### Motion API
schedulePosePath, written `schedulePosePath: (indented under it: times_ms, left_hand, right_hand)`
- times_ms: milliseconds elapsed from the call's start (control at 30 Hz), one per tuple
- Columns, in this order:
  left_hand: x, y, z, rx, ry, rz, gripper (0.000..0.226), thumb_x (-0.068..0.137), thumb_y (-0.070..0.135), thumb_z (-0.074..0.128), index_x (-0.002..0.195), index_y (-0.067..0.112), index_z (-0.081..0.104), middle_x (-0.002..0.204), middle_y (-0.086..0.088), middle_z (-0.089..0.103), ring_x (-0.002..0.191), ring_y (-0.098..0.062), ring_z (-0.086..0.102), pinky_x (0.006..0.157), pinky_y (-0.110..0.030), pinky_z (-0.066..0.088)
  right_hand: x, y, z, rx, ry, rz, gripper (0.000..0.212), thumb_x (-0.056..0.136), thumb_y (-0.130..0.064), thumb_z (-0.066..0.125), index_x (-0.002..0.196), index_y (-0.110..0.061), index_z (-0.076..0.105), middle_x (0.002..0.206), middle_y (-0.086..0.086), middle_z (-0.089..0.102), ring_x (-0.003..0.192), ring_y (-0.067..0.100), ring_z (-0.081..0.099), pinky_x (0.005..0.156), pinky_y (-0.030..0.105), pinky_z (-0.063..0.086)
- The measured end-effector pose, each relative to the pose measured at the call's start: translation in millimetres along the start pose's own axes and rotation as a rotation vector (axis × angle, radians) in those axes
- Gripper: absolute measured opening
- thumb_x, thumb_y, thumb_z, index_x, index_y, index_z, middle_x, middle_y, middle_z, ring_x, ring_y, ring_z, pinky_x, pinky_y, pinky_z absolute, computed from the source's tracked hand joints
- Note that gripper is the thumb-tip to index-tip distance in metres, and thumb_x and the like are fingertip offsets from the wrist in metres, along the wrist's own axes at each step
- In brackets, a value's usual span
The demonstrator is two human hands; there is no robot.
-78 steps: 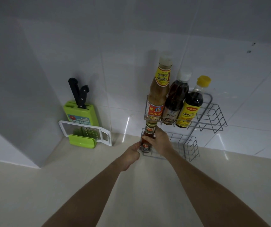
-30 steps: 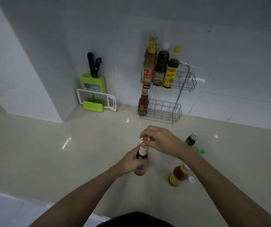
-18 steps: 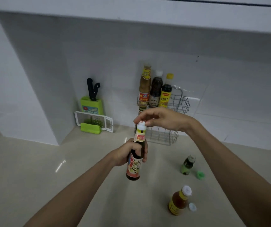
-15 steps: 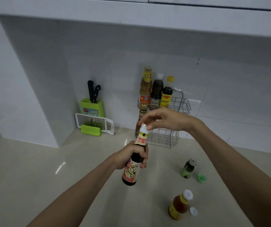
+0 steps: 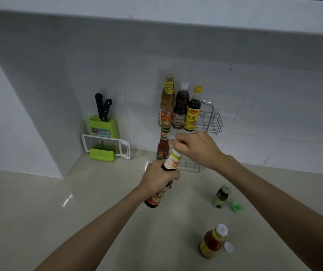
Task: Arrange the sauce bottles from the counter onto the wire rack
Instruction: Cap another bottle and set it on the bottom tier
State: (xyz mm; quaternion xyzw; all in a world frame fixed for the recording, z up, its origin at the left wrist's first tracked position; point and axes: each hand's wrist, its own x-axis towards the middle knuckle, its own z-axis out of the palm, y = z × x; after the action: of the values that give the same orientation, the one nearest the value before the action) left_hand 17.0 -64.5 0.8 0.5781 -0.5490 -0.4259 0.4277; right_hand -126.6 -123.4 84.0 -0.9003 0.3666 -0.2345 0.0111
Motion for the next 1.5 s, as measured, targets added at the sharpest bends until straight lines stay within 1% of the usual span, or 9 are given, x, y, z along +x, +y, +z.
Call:
schedulePosePath:
  times_ms: [100,233,333,533,1000,1167,1267,1400,1500]
  left_hand:
    - [-0.8,0.4,-13.6,-0.177,-0.293,-0.004,0.009,0.063,0.007,0.064,0.062,0.002,0.056,0.056,-0.019,0.057,0.048,-0.028,0.053,0.057,-0.03,0.047]
    - [-3.8,-1.8,-18.7,-0.244,-0.39,-0.021,0.008,0.062,0.003,0.06,0.067,-0.002,0.056,0.057,-0.017,0.058,0.046,-0.026,0.053,0.058,-0.029,0.049]
    - [-6.6,-2.4,-18.2,-0.266,-0.416,-0.017,0.008,0.063,0.001,0.058,0.069,-0.004,0.056,0.057,-0.017,0.059,0.046,-0.026,0.053,0.058,-0.029,0.048]
    - [-14.0,-1.1,-18.1,-0.399,-0.593,-0.03,0.006,0.058,0.01,0.057,0.06,0.004,0.055,0.054,-0.011,0.061,0.043,-0.021,0.053,0.065,-0.032,0.048]
    - [-15.2,-8.0,-12.8,-0.248,-0.309,-0.048,0.003,0.06,0.002,0.057,0.059,0.0,0.056,0.055,-0.019,0.057,0.045,-0.027,0.052,0.056,-0.029,0.047]
    - [-14.6,-16.4,-6.9,-0.176,-0.147,-0.081,0.006,0.058,0.008,0.062,0.055,0.005,0.058,0.056,-0.022,0.057,0.05,-0.03,0.053,0.06,-0.035,0.047]
    - [-18.2,-15.8,-9.9,-0.231,-0.272,-0.066,0.003,0.057,0.005,0.057,0.057,0.002,0.056,0.054,-0.018,0.057,0.047,-0.028,0.053,0.06,-0.034,0.046]
    - [-18.6,7.1,-22.1,-0.308,-0.716,-0.086,0.009,0.06,-0.001,0.048,0.063,0.003,0.056,0.053,-0.011,0.059,0.042,-0.022,0.054,0.063,-0.031,0.047]
    - [-17.5,9.8,-22.4,-0.263,-0.59,-0.094,0.005,0.061,0.0,0.051,0.063,0.001,0.056,0.053,-0.013,0.059,0.042,-0.024,0.053,0.06,-0.03,0.048]
  right_hand:
    - [1.9,6.3,-16.0,0.169,-0.215,-0.096,0.031,0.096,-0.043,0.048,0.086,-0.016,0.06,0.068,-0.01,0.056,0.061,0.005,0.051,0.054,0.017,0.035]
    - [8.7,7.5,-31.5,0.359,-0.443,-0.091,0.021,0.097,-0.023,0.055,0.116,-0.021,0.064,0.11,-0.011,0.066,0.098,0.001,0.06,0.08,0.02,0.05]
    - [10.9,5.4,-37.5,0.488,-0.509,-0.063,0.028,0.094,-0.016,0.06,0.121,-0.021,0.065,0.118,-0.009,0.067,0.109,0.001,0.06,0.088,0.015,0.048]
    - [12.1,3.0,-43.4,0.683,-0.556,-0.054,0.029,0.09,-0.002,0.062,0.117,-0.011,0.067,0.123,-0.003,0.068,0.118,0.011,0.06,0.102,0.03,0.048]
    - [6.6,-0.2,-27.0,0.561,-0.444,0.067,0.028,0.083,-0.014,0.074,0.109,-0.009,0.07,0.097,0.002,0.075,0.075,0.005,0.072,0.068,0.016,0.057]
    - [5.7,-3.1,-17.3,0.396,-0.442,0.001,0.023,0.089,-0.017,0.068,0.111,-0.011,0.066,0.086,-0.012,0.067,0.069,-0.006,0.067,0.067,0.008,0.05]
    - [1.2,-5.8,-12.9,0.25,-0.448,-0.112,0.02,0.097,-0.031,0.054,0.109,-0.015,0.055,0.089,-0.01,0.06,0.078,0.006,0.062,0.068,0.019,0.046]
    - [-7.9,-3.0,-9.3,-0.108,-0.213,-0.407,0.028,0.101,-0.039,0.026,0.084,-0.021,0.039,0.065,-0.003,0.046,0.056,0.018,0.043,0.05,0.034,0.038]
    - [-5.1,-3.2,-2.5,-0.213,-0.112,-0.317,0.036,0.09,-0.04,0.015,0.071,-0.02,0.038,0.051,-0.002,0.034,0.044,0.021,0.033,0.044,0.028,0.022]
